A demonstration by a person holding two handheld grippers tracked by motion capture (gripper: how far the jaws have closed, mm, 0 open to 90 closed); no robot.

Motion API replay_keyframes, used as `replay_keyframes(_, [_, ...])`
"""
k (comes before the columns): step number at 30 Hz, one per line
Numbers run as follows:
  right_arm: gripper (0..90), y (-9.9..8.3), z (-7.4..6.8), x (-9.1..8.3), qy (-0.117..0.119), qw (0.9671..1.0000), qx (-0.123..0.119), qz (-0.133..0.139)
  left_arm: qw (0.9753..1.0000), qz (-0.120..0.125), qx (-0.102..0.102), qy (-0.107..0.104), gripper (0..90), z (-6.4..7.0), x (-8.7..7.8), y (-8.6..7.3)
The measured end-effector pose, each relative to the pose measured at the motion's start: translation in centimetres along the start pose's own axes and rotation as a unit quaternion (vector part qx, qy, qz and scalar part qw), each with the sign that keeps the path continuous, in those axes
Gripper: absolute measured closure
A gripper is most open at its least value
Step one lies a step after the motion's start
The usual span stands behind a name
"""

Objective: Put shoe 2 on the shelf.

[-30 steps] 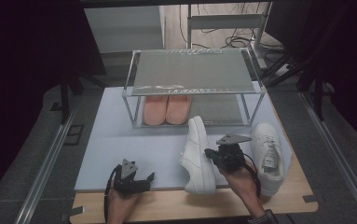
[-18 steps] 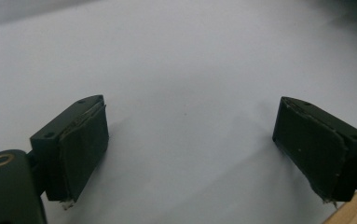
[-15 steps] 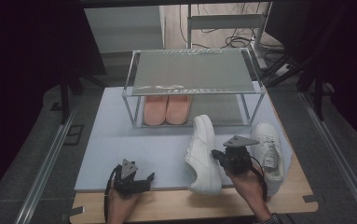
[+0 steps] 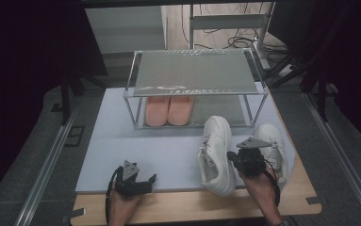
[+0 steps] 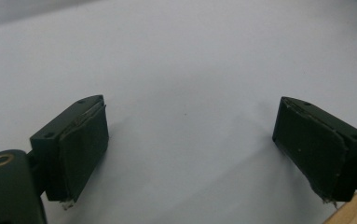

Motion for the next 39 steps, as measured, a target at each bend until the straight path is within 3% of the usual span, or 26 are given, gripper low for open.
replay_keyframes(7, [89.8, -0.1, 0.4, 0.6, -0.024, 0.9997, 0.005, 0.001, 1.0000, 0.000, 0.000, 0.000, 10.4, 0.0, 0.0, 0.0])
replay_keyframes(19, [89.8, 0.2, -0.1, 1.5, -0.035, 0.9993, 0.009, 0.006, 1.0000, 0.000, -0.001, 0.000, 10.4, 0.0, 0.0, 0.0])
replay_keyframes(24, [89.8, -0.6, 0.2, 2.8, -0.048, 0.9986, 0.009, -0.018, 1.0000, -0.001, 0.001, 0.000, 10.4, 0.0, 0.0, 0.0])
replay_keyframes(26, [89.8, -1.4, -0.4, 3.8, -0.025, 0.9992, 0.010, -0.030, 1.0000, 0.000, 0.000, 0.000, 10.4, 0.0, 0.0, 0.0])
replay_keyframes(30, [89.8, -1.9, -1.2, 4.8, -0.017, 0.9994, 0.007, -0.028, 1.0000, 0.000, 0.000, -0.001, 10.5, 0.0, 0.0, 0.0])
replay_keyframes(35, [89.5, -1.9, -1.2, 4.0, 0.009, 0.9996, 0.015, -0.024, 1.0000, 0.000, 0.001, 0.000, 10.5, 0.0, 0.0, 0.0])
replay_keyframes(39, [87.5, -1.8, -1.5, 2.8, 0.019, 0.9996, 0.007, -0.017, 1.0000, 0.000, 0.000, 0.000, 10.5, 0.0, 0.0, 0.0])
Point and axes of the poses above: each handheld gripper's, and its own axes: x roughly forward along the jaws, y roughly out of its top, z roughly to its right, the point moved 6 cm from there along x, roughly forward along the jaws, and after that the axes turned 15 degrees about x, right-handed, at the moved point
